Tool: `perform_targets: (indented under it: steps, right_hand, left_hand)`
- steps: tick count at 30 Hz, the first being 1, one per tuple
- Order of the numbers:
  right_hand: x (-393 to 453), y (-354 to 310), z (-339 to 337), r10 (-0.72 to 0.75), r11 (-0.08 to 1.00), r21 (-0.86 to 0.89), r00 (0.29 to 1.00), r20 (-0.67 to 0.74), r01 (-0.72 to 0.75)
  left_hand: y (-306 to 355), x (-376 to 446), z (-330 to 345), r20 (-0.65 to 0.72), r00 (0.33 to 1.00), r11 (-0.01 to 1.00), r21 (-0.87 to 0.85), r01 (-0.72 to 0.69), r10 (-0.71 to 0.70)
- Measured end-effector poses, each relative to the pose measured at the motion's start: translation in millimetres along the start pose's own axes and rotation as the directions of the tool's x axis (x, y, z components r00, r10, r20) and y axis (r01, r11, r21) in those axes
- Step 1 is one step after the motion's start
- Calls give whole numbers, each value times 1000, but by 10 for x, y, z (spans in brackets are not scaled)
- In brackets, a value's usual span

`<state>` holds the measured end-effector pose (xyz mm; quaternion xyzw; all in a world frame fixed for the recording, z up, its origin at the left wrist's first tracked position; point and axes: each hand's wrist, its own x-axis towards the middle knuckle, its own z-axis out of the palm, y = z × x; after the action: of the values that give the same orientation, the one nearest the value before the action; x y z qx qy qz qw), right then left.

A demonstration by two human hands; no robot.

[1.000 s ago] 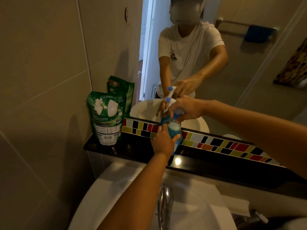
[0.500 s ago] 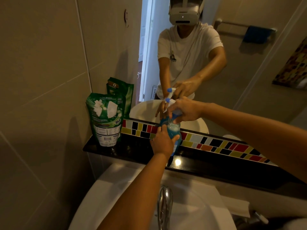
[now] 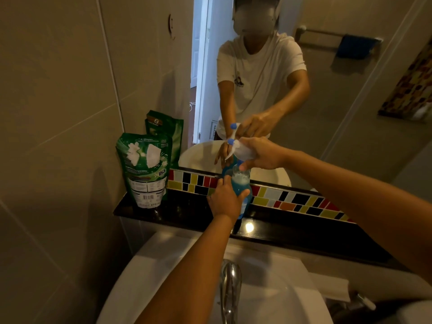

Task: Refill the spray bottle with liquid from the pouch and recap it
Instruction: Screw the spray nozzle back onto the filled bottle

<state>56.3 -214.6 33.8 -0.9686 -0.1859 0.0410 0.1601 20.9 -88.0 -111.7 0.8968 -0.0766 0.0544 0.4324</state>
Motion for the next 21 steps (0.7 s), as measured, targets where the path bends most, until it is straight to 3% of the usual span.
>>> perform_targets:
  steps: [16, 19, 21]
  right_hand:
    - [-22, -49, 2, 53, 998, -23, 999, -7, -53]
    - [-156, -25, 54, 107, 983, 158, 987, -121, -88]
    - [-354, 88, 253, 245, 859, 491, 958, -149, -144]
  left_hand:
    - [23, -6, -15, 29, 1000, 999, 34, 12, -13]
    - [4, 41, -71, 113, 993, 995, -96, 32, -21]
    - [-77, 78, -133, 204, 978, 965, -247, 82, -31]
